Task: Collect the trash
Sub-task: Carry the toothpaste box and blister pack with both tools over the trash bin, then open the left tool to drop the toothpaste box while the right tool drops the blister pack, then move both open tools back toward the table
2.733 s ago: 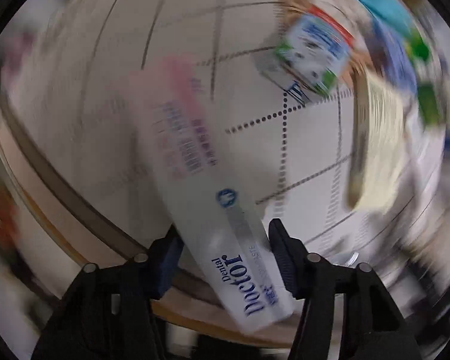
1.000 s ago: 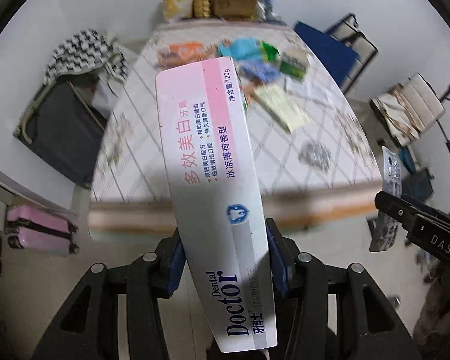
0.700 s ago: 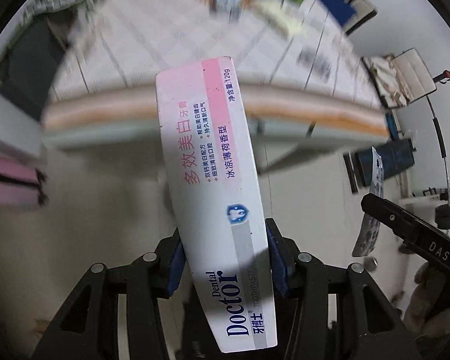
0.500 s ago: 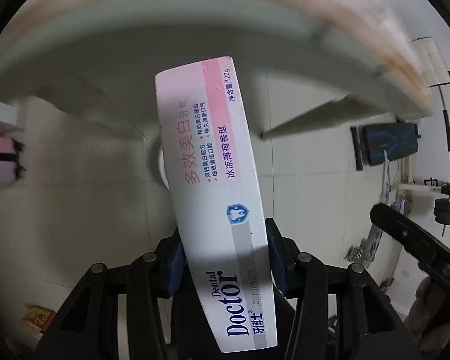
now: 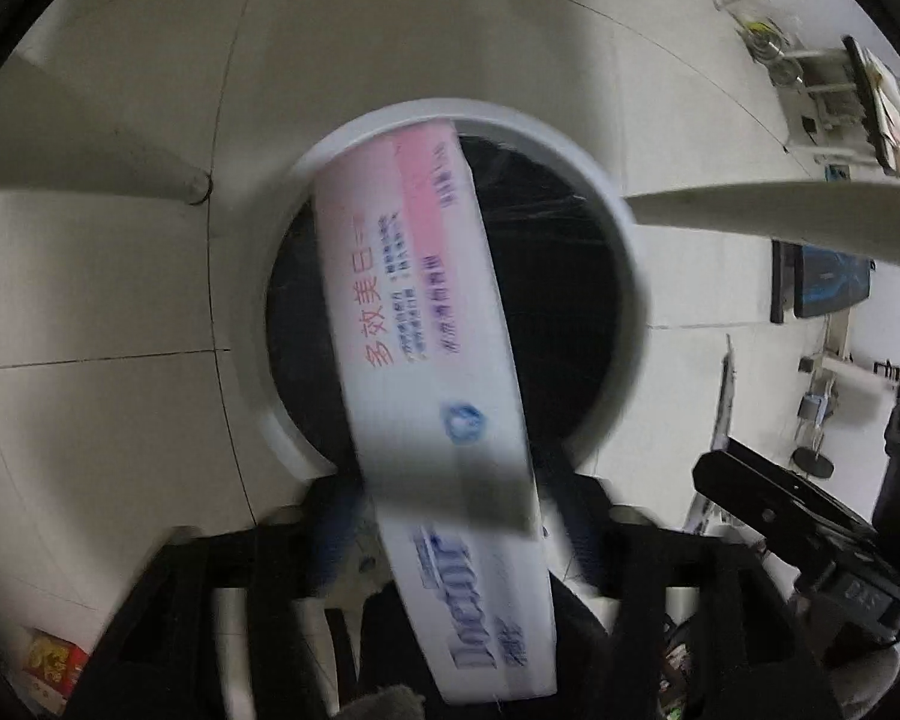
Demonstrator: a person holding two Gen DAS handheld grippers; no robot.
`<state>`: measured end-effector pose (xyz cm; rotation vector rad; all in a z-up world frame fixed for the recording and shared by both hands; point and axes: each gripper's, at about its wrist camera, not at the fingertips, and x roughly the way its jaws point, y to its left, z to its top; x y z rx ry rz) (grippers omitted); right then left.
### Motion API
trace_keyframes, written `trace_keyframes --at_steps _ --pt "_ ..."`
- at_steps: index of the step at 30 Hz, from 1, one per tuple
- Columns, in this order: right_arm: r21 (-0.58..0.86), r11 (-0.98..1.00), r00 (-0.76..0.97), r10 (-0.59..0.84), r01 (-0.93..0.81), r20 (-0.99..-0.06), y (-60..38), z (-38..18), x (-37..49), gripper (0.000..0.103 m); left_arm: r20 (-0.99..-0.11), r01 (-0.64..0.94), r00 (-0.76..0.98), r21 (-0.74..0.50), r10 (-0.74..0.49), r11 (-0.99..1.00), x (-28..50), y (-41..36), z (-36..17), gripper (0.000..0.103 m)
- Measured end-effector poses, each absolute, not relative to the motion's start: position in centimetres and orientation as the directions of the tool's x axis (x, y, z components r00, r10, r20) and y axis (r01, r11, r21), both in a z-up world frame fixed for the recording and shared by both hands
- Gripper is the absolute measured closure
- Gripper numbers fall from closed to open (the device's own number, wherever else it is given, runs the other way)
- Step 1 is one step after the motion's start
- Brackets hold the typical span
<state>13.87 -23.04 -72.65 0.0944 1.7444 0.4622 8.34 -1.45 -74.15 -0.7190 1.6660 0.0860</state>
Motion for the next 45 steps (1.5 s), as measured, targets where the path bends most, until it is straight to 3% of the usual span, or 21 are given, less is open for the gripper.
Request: trace_keyframes --at_steps 1,4,6,7,8,11,15,22,30,45 --pt "0.36 0.915 -0.237 0.315 -0.183 -0.919 -22.9 -73.4 14.2 0.036 -0.918 -0.505 -0.04 -0.322 -0.395 0.801 8.1 -1.2 -74.3 0.01" --pt "0.389 0.904 -0.243 0.343 -0.178 -0.907 -22.7 -75.1 14.2 0.035 -0.928 -0.524 -0.036 -0.297 -0.37 0.798 7.3 -1.0 -73.9 0.007" --pt "0.405 0.896 -0.251 0.356 -0.181 -0.9 -22.2 -75.6 14.2 0.019 -0.945 -0.537 -0.02 -0.265 -0.326 0.801 6.4 -0.9 -72.9 0.007" --pt "0.408 0.895 -0.247 0.36 -0.182 -0.9 -22.2 -75.7 14.2 0.006 -0.955 -0.539 -0.014 -0.242 -0.296 0.807 6.0 -0.8 -72.4 0.007" --pt "0.401 0.895 -0.243 0.352 -0.194 -0.904 -22.3 -75.6 14.1 0.0 -0.966 -0.539 0.001 -0.219 -0.259 0.813 5.7 -0.7 -71.7 0.007" --pt "0.351 0.904 -0.219 0.301 -0.245 -0.928 -21.4 -75.0 14.1 0.0 -0.991 -0.533 0.032 -0.124 -0.126 0.837 4.9 -1.6 -69.0 0.007" --pt "0.251 0.91 -0.178 0.202 -0.33 -0.963 -21.4 -72.7 13.4 0.0 -0.999 -0.531 0.015 -0.048 -0.047 0.846 3.4 -2.5 -65.5 0.006" --pt "0.081 0.9 -0.078 0.052 -0.428 -0.996 -22.1 -66.1 12.0 0.0 -1.0 -0.543 0.003 -0.019 -0.021 0.839 2.2 -3.0 -58.9 0.007" --pt "0.043 0.882 -0.003 0.046 -0.47 -0.999 -23.0 -55.1 10.9 0.0 -1.0 -0.548 -0.011 -0.009 -0.018 0.837 1.8 -4.6 -52.2 0.007" --pt "0.079 0.883 0.048 0.114 -0.462 -0.992 -23.1 -33.0 7.8 0.0 -0.999 -0.536 0.043 -0.04 -0.02 0.843 0.1 -3.9 -34.0 0.007"
